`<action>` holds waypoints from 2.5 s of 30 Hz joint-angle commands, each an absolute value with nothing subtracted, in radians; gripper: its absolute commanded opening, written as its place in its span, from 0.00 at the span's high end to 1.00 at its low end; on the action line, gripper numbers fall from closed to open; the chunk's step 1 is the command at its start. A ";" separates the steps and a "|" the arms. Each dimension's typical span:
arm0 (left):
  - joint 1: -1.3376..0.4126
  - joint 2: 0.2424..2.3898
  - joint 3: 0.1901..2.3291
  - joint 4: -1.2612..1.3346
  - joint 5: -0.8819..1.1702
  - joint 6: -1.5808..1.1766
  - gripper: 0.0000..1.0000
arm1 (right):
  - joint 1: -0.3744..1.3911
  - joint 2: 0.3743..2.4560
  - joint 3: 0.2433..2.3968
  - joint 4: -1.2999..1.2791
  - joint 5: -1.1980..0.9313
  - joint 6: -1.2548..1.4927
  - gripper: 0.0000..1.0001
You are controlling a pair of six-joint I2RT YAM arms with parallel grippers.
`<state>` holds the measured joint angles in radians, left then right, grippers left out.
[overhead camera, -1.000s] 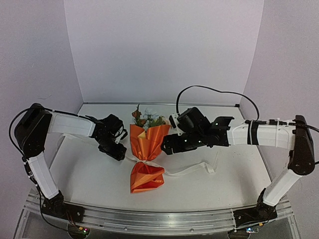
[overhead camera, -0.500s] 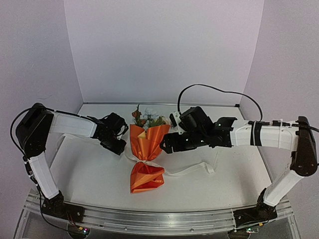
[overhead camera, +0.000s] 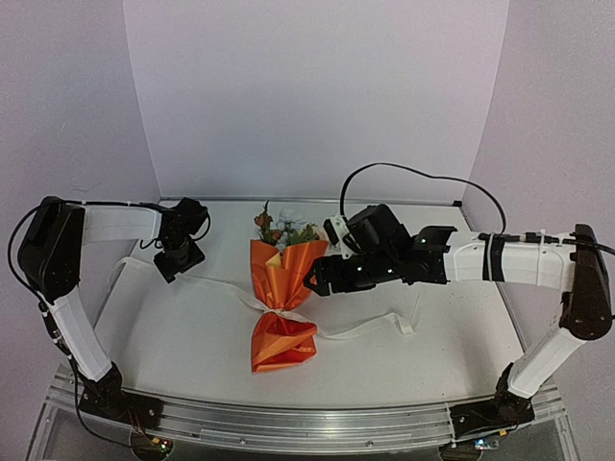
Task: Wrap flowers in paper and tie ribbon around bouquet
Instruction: Tie the ribbon around the folded bouquet.
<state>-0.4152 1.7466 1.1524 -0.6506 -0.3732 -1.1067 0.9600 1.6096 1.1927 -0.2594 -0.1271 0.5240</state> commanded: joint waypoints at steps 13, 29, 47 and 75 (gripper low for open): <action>-0.384 1.907 1.195 -0.612 -0.315 -1.281 0.34 | 0.958 1.558 1.169 -0.178 -0.161 0.543 0.20; -0.352 1.967 1.277 -0.674 -0.316 -1.287 0.24 | 0.958 1.574 1.162 -0.165 -0.165 0.567 0.21; -0.449 1.817 1.152 -0.558 -0.111 -1.127 1.00 | 1.000 1.652 1.232 -0.141 -0.152 0.516 0.21; -0.503 1.155 1.016 -0.588 0.142 -1.008 1.00 | 1.100 2.222 1.906 -0.212 -0.195 0.298 0.25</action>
